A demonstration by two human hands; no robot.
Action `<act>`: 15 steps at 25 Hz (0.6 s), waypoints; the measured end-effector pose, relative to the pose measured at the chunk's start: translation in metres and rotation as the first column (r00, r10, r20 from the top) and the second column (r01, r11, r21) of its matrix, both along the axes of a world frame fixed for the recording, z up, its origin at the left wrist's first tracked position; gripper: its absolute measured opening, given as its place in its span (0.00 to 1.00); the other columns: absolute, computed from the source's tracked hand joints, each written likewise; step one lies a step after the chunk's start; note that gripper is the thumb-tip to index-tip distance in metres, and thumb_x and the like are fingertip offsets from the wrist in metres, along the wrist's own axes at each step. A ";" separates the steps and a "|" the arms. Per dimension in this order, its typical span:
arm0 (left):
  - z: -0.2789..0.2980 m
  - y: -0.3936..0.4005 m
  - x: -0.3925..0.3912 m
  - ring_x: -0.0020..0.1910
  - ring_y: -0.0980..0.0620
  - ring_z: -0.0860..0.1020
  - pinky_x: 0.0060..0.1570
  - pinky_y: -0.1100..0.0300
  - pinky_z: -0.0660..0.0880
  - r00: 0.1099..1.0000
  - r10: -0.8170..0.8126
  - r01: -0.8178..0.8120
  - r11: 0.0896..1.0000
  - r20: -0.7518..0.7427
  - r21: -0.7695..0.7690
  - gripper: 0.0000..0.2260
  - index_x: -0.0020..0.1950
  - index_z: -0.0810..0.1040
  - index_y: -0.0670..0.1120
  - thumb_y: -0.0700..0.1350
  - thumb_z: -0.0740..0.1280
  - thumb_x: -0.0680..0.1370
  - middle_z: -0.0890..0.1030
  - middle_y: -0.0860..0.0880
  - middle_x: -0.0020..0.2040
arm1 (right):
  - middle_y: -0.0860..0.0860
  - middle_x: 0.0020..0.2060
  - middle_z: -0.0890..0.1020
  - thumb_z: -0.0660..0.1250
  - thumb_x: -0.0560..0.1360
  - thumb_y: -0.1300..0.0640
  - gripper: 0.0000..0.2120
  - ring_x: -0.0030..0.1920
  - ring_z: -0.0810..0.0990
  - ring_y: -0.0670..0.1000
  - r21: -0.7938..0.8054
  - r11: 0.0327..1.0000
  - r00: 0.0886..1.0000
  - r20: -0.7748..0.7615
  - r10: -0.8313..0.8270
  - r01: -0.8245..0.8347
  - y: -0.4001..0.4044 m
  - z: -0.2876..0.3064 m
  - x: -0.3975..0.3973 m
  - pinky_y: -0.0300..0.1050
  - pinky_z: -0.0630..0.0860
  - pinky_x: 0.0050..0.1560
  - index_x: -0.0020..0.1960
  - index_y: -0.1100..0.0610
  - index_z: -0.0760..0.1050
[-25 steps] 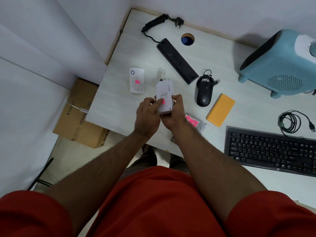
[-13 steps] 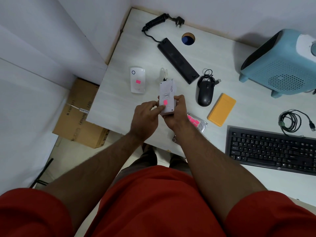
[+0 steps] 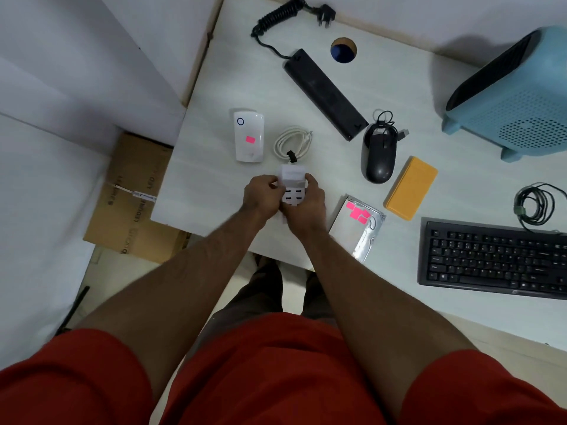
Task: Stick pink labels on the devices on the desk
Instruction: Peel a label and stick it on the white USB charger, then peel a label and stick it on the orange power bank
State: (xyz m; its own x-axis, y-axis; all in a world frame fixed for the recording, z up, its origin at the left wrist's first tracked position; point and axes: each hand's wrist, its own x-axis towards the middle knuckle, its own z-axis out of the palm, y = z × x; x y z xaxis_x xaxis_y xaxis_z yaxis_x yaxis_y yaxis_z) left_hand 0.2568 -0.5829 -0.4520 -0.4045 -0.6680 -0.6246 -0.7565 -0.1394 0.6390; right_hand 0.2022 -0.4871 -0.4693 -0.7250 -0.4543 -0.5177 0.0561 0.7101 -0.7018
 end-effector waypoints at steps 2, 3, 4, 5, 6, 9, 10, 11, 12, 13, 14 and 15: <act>-0.002 -0.007 -0.003 0.52 0.43 0.81 0.53 0.50 0.80 0.997 -0.044 0.050 0.993 0.057 -0.108 0.12 0.57 0.82 0.43 0.39 0.66 0.75 0.84 0.42 0.54 | 0.55 0.60 0.76 0.71 0.68 0.49 0.35 0.58 0.76 0.55 0.024 0.996 0.995 -0.047 0.086 -0.085 -0.004 -0.006 0.000 0.54 0.78 0.57 0.74 0.50 0.65; -0.003 -0.010 -0.003 0.52 0.42 0.81 0.52 0.52 0.79 0.994 -0.073 0.084 0.984 0.077 -0.155 0.13 0.57 0.82 0.43 0.38 0.65 0.74 0.84 0.42 0.54 | 0.55 0.60 0.76 0.69 0.69 0.51 0.34 0.58 0.77 0.55 0.022 0.995 0.995 -0.035 0.096 -0.095 -0.006 -0.004 -0.002 0.54 0.78 0.57 0.74 0.49 0.65; -0.002 -0.011 -0.003 0.52 0.41 0.81 0.51 0.53 0.79 0.990 -0.112 0.128 0.974 0.091 -0.188 0.13 0.56 0.82 0.42 0.37 0.65 0.74 0.84 0.41 0.54 | 0.55 0.60 0.77 0.66 0.69 0.53 0.33 0.58 0.78 0.54 0.011 0.997 0.997 -0.005 0.076 -0.076 -0.005 0.000 -0.005 0.55 0.80 0.57 0.74 0.48 0.66; 0.000 -0.012 -0.002 0.53 0.40 0.81 0.50 0.54 0.77 0.983 -0.154 0.174 0.959 0.104 -0.224 0.13 0.57 0.81 0.41 0.38 0.65 0.74 0.83 0.41 0.54 | 0.55 0.61 0.77 0.64 0.70 0.55 0.32 0.59 0.78 0.54 -0.002 0.999 0.999 0.024 0.044 -0.044 -0.003 0.002 -0.007 0.54 0.80 0.56 0.74 0.48 0.67; 0.003 -0.009 -0.001 0.53 0.40 0.80 0.49 0.54 0.76 0.975 -0.187 0.213 0.942 0.119 -0.259 0.12 0.57 0.80 0.40 0.38 0.66 0.74 0.83 0.41 0.55 | 0.55 0.62 0.77 0.63 0.73 0.58 0.29 0.59 0.78 0.53 0.000 1.000 0.999 0.029 0.014 -0.014 0.003 0.009 -0.009 0.52 0.80 0.57 0.74 0.50 0.67; 0.016 0.011 0.001 0.53 0.40 0.80 0.49 0.53 0.75 0.957 -0.252 0.287 0.881 0.141 -0.375 0.12 0.57 0.78 0.40 0.41 0.66 0.75 0.82 0.40 0.55 | 0.53 0.56 0.81 0.63 0.76 0.61 0.22 0.52 0.79 0.49 0.006 0.997 0.996 -0.051 -0.073 0.074 0.030 0.028 -0.018 0.48 0.79 0.55 0.70 0.55 0.73; 0.020 0.018 -0.003 0.53 0.41 0.80 0.49 0.53 0.75 0.951 -0.278 0.308 0.864 0.134 -0.397 0.12 0.57 0.79 0.40 0.43 0.66 0.75 0.82 0.40 0.54 | 0.51 0.51 0.82 0.63 0.76 0.61 0.21 0.49 0.80 0.49 0.018 0.995 0.993 -0.076 -0.095 0.096 0.039 0.036 -0.021 0.46 0.79 0.52 0.68 0.55 0.75; 0.020 0.024 -0.006 0.52 0.41 0.80 0.49 0.53 0.75 0.945 -0.307 0.328 0.858 0.117 -0.396 0.12 0.57 0.79 0.40 0.44 0.67 0.75 0.82 0.41 0.53 | 0.48 0.47 0.82 0.64 0.75 0.60 0.19 0.46 0.80 0.49 0.038 0.993 0.990 -0.096 -0.107 0.111 0.047 0.037 -0.024 0.43 0.78 0.46 0.66 0.55 0.77; 0.019 0.032 -0.013 0.52 0.42 0.80 0.49 0.54 0.75 0.929 -0.359 0.367 0.857 0.091 -0.361 0.13 0.57 0.80 0.40 0.45 0.67 0.75 0.83 0.41 0.53 | 0.47 0.45 0.82 0.64 0.75 0.60 0.18 0.45 0.80 0.48 0.070 0.989 0.987 -0.105 -0.123 0.131 0.056 0.041 -0.028 0.39 0.76 0.40 0.64 0.54 0.78; 0.017 0.039 -0.020 0.52 0.43 0.80 0.50 0.54 0.75 0.902 -0.426 0.426 0.849 0.071 -0.312 0.14 0.58 0.80 0.41 0.46 0.68 0.75 0.83 0.42 0.53 | 0.46 0.45 0.82 0.64 0.76 0.58 0.17 0.43 0.80 0.47 0.103 0.982 0.984 -0.107 -0.145 0.156 0.065 0.042 -0.031 0.36 0.73 0.35 0.63 0.53 0.78; 0.016 0.048 -0.030 0.53 0.44 0.80 0.51 0.55 0.74 0.863 -0.502 0.498 0.827 0.055 -0.261 0.15 0.60 0.79 0.42 0.46 0.68 0.75 0.83 0.42 0.54 | 0.46 0.46 0.83 0.64 0.76 0.57 0.15 0.43 0.79 0.47 0.131 0.974 0.979 -0.114 -0.170 0.185 0.075 0.043 -0.034 0.35 0.71 0.34 0.62 0.52 0.79; 0.014 0.059 -0.043 0.54 0.44 0.79 0.51 0.55 0.73 0.823 -0.567 0.559 0.797 0.036 -0.230 0.16 0.61 0.78 0.41 0.46 0.68 0.75 0.82 0.42 0.55 | 0.47 0.48 0.84 0.65 0.76 0.56 0.15 0.45 0.80 0.48 0.136 0.967 0.971 -0.134 -0.198 0.216 0.088 0.040 -0.040 0.36 0.72 0.36 0.61 0.52 0.79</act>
